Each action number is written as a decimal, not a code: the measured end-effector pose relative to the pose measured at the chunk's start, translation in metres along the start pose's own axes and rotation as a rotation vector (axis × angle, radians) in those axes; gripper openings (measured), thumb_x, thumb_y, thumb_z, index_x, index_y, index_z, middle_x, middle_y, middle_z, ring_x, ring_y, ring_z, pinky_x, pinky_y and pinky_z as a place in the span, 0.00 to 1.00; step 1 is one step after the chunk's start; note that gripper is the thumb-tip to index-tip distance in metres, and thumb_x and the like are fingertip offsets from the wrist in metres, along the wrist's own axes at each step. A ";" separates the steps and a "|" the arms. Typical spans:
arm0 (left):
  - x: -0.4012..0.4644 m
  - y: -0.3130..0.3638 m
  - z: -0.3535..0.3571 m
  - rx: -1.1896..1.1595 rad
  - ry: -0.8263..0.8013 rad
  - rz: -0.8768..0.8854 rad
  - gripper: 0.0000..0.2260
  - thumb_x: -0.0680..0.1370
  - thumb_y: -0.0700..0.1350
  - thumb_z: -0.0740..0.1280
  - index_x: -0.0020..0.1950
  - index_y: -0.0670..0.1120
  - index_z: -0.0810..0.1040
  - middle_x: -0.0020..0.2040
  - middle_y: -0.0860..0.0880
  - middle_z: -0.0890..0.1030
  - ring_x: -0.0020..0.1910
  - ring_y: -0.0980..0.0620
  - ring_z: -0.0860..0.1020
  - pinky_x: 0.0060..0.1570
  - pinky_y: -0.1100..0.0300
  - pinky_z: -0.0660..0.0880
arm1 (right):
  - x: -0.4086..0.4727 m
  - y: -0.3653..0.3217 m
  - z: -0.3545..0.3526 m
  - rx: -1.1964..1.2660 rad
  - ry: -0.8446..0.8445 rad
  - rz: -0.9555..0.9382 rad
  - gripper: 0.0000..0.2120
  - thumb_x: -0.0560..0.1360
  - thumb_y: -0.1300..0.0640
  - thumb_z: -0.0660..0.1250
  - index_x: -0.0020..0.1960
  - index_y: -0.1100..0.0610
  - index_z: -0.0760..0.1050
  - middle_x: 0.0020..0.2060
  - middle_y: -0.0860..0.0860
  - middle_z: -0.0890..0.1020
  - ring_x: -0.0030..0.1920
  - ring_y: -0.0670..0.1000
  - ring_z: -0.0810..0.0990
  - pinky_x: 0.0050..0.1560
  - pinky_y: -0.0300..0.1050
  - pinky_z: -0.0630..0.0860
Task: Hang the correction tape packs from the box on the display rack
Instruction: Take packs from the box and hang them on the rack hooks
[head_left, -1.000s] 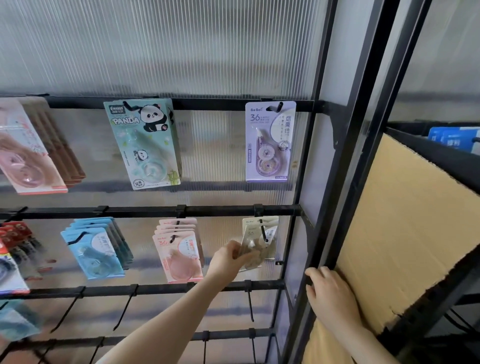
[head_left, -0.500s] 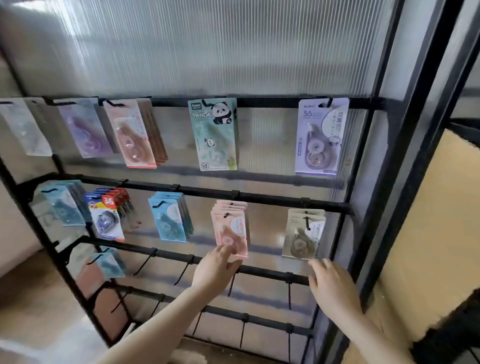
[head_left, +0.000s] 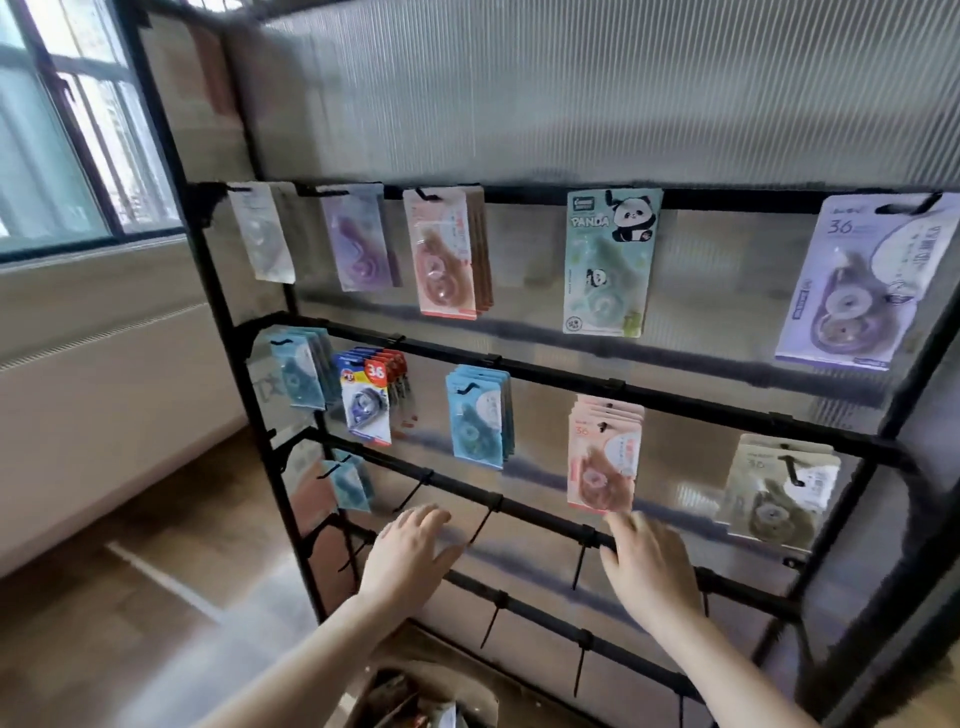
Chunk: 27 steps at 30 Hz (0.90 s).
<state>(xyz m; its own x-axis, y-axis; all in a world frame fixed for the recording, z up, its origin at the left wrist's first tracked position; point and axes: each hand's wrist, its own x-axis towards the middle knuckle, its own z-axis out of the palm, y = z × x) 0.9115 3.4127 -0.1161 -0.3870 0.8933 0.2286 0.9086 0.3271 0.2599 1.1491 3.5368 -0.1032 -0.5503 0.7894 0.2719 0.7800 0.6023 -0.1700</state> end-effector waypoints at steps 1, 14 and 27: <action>-0.001 -0.011 -0.002 0.003 -0.009 -0.008 0.21 0.78 0.56 0.62 0.69 0.50 0.70 0.70 0.53 0.70 0.70 0.53 0.66 0.67 0.59 0.63 | 0.005 -0.011 0.005 0.002 -0.002 -0.002 0.12 0.75 0.55 0.67 0.58 0.55 0.76 0.54 0.52 0.80 0.53 0.53 0.80 0.53 0.47 0.77; 0.016 -0.181 0.010 -0.027 -0.147 0.027 0.25 0.80 0.56 0.58 0.75 0.50 0.61 0.77 0.52 0.60 0.76 0.52 0.56 0.73 0.59 0.53 | 0.050 -0.152 0.096 -0.077 -0.072 0.082 0.19 0.76 0.51 0.65 0.66 0.54 0.72 0.59 0.53 0.78 0.58 0.55 0.77 0.57 0.48 0.72; 0.009 -0.222 0.067 -0.087 -0.280 -0.057 0.39 0.70 0.67 0.44 0.74 0.47 0.65 0.76 0.47 0.62 0.76 0.47 0.59 0.73 0.53 0.55 | 0.040 -0.165 0.190 -0.051 -0.201 0.148 0.24 0.69 0.55 0.74 0.63 0.59 0.76 0.59 0.61 0.78 0.58 0.61 0.79 0.55 0.55 0.77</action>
<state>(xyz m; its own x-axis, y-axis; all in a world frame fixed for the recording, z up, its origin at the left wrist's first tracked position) 0.7171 3.3685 -0.2344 -0.3670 0.9287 -0.0535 0.8652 0.3619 0.3472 0.9414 3.4915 -0.2441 -0.4732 0.8794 0.0533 0.8676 0.4756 -0.1449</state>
